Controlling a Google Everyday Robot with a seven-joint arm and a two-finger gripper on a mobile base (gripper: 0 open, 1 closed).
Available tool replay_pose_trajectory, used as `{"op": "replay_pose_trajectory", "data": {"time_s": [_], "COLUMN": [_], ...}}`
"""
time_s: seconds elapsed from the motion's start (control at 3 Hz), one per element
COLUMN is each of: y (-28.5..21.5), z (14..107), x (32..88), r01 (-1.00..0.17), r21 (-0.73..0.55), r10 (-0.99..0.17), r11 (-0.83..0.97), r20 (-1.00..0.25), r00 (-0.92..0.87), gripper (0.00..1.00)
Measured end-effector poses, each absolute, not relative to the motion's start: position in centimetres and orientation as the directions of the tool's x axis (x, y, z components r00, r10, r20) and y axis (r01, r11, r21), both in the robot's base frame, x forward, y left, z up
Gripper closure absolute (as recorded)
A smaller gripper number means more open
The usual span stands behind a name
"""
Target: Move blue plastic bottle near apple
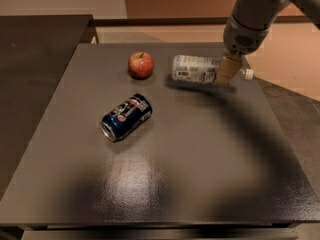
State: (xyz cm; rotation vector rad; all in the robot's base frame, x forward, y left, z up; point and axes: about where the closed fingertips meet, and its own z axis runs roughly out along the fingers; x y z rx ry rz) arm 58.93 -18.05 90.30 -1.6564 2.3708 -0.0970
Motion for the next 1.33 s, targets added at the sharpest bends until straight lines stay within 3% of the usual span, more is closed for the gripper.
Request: {"op": "replay_pose_trajectory", "data": {"time_s": [1.0,1.33], "y": [-15.4,-14.6], "z": [87.6,87.2], "x": [61.8,62.2], "r01": [-0.897,-0.898], "r21": [-0.167,-0.165], "r10": [-0.906,-0.906], "r11": [0.409,0.409], "r20": [-0.191,-0.19], "r00": [-0.378,-0.378], "gripper": [1.0,0.82]}}
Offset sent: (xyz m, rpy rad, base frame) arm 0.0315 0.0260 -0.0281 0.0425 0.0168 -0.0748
